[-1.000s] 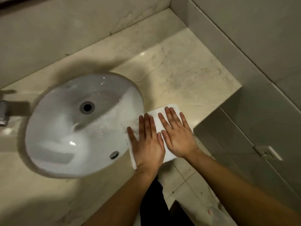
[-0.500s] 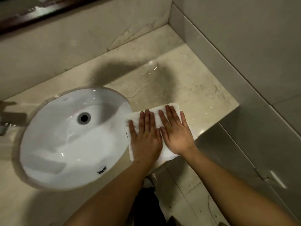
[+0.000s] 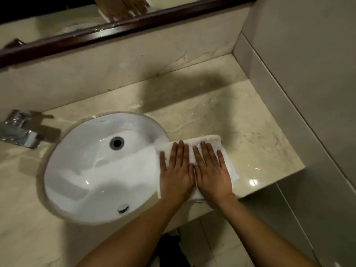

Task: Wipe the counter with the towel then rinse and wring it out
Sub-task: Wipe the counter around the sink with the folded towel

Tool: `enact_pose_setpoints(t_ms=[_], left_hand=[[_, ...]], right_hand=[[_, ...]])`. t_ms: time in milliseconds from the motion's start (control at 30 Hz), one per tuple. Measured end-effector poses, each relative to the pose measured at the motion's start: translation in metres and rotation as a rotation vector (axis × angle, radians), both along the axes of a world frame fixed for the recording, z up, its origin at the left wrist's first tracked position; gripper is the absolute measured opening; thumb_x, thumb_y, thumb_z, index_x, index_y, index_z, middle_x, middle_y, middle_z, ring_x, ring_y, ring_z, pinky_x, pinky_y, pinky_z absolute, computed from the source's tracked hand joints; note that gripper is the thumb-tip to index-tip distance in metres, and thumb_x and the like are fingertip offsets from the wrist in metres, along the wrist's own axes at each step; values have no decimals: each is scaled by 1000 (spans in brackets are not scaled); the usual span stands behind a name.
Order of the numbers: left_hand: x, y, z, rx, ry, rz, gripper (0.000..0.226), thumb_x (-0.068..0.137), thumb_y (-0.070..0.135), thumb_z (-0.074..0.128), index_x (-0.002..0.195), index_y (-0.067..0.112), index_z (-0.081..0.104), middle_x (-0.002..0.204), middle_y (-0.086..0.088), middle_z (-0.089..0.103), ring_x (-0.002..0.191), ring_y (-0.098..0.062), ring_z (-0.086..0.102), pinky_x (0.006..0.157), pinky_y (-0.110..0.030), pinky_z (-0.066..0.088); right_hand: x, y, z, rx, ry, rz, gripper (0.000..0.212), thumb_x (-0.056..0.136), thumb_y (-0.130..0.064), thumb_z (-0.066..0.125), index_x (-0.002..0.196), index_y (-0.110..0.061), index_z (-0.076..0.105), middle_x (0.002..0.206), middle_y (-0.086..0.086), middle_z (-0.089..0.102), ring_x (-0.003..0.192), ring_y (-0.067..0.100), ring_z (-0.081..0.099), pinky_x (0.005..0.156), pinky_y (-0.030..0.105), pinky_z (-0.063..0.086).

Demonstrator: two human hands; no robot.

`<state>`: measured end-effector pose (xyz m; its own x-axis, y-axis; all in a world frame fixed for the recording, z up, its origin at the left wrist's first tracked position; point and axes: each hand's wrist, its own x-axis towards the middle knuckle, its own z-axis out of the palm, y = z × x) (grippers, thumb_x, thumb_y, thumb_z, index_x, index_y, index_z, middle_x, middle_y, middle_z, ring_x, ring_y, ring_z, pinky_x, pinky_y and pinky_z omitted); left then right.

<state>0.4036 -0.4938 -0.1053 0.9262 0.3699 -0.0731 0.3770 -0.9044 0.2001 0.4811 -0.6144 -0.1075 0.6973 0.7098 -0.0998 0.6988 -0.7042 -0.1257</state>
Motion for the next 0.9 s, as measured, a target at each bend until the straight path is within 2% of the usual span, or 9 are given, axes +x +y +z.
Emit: enact_pose_setpoints(t_ms=[100,200,400,500,600,733,833,900], left_hand=[[31,27,-6,-19,-6,3,64,109,40,17,166,11,7,175,-9,2,162,-25,-7,127,-61,4],[63,49,-10,-14,-24,26,65,108,40,14,166,12,8,175,-8,2,162,-24,-7,128,-60,1],[103,70,-13,39,-34,55,65,109,40,22,166,12,11,175,-7,7,162,-22,-2,128,-59,-1],[113,76,-13,42,-38,59,65,109,40,24,166,12,11,175,-7,8,162,-22,-1,127,-60,2],[124,83,-13,43,-50,66,65,109,40,24,166,12,11,175,-8,11,162,-22,1,127,-60,3],[141,95,-9,62,-19,65,66,108,43,13,166,13,7,175,-6,6,162,-22,-3,127,-59,-1],[159,107,-6,63,8,80,67,107,45,7,166,14,2,176,-5,0,162,-21,-8,127,-59,-5],[172,117,-6,77,18,95,67,107,46,5,166,15,2,176,-5,0,162,-21,-10,127,-58,-6]], right_hand=[[34,23,-5,23,19,-6,66,109,-43,25,167,-18,4,175,8,2,163,24,0,131,48,1],[66,43,-6,32,33,-7,63,109,-42,20,166,-22,1,175,6,1,162,24,-4,131,47,0],[108,69,-3,32,13,12,62,108,-41,19,166,-19,20,174,9,15,162,28,6,131,51,9],[119,75,-3,24,-1,17,61,108,-40,21,165,-19,24,174,9,18,162,29,6,130,53,11],[132,83,-4,16,-10,25,61,109,-41,20,166,-21,20,175,8,14,162,28,2,131,51,7],[153,96,-3,20,43,35,62,108,-45,14,167,-26,5,176,3,-4,161,25,-13,131,47,-4],[175,109,-1,85,64,69,62,109,-44,21,167,-26,10,176,4,1,162,23,-7,131,46,-2],[189,118,-1,98,53,89,63,107,-44,18,167,-25,14,176,4,7,163,23,-1,131,45,0]])
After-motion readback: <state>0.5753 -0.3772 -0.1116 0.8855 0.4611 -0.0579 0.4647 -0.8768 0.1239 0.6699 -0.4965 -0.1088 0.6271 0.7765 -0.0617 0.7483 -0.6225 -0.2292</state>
